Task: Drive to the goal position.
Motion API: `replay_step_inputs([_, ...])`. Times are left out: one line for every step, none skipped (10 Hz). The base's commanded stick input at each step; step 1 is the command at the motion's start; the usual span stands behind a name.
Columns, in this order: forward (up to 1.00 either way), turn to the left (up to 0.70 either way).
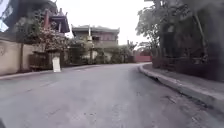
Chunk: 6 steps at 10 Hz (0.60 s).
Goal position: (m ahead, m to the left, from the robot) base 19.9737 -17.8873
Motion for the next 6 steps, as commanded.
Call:
replay_step_inputs([1.0,0.0])
replay_step_inputs([1.0,0.0])
replay_step_inputs([1.0,0.0])
replay_step_inputs([1.0,0.0])
replay_step_inputs([1.0,0.0])
replay_step_inputs([1.0,0.0])
